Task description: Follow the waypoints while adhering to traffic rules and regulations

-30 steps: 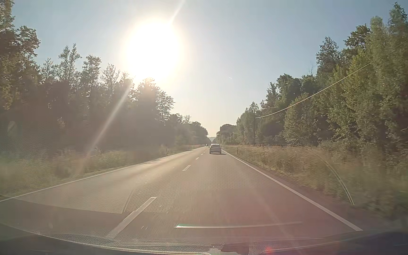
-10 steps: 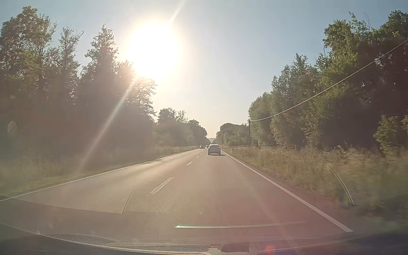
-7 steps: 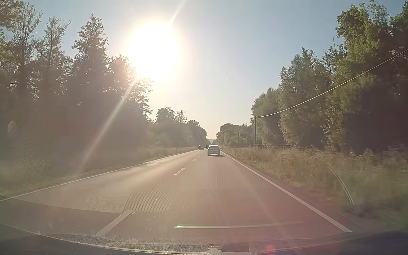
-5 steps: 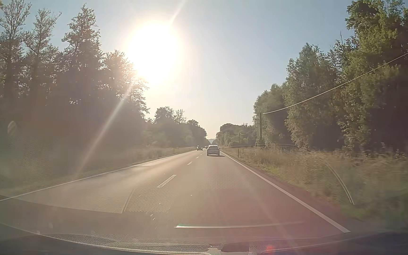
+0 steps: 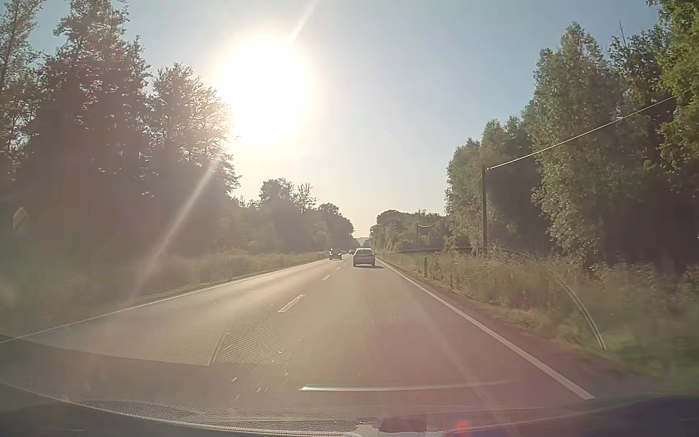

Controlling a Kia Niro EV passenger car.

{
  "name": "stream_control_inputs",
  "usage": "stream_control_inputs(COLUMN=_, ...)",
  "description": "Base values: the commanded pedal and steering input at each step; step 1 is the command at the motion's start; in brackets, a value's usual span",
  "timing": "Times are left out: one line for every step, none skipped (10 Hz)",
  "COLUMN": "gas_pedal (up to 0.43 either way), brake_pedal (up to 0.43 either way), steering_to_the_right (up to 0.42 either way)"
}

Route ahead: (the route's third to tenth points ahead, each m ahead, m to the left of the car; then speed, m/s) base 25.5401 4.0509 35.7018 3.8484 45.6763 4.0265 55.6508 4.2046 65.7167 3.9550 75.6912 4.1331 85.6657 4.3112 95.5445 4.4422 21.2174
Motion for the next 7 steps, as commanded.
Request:
stream_control_inputs(gas_pedal=0.13, brake_pedal=0.0, steering_to_the_right=0.001)
stream_control_inputs(gas_pedal=0.13, brake_pedal=0.0, steering_to_the_right=0.001)
stream_control_inputs(gas_pedal=0.13, brake_pedal=0.0, steering_to_the_right=0.0)
stream_control_inputs(gas_pedal=0.13, brake_pedal=0.0, steering_to_the_right=0.001)
stream_control_inputs(gas_pedal=0.13, brake_pedal=0.0, steering_to_the_right=0.001)
stream_control_inputs(gas_pedal=0.138, brake_pedal=0.0, steering_to_the_right=0.001)
stream_control_inputs(gas_pedal=0.138, brake_pedal=0.0, steering_to_the_right=0.001)
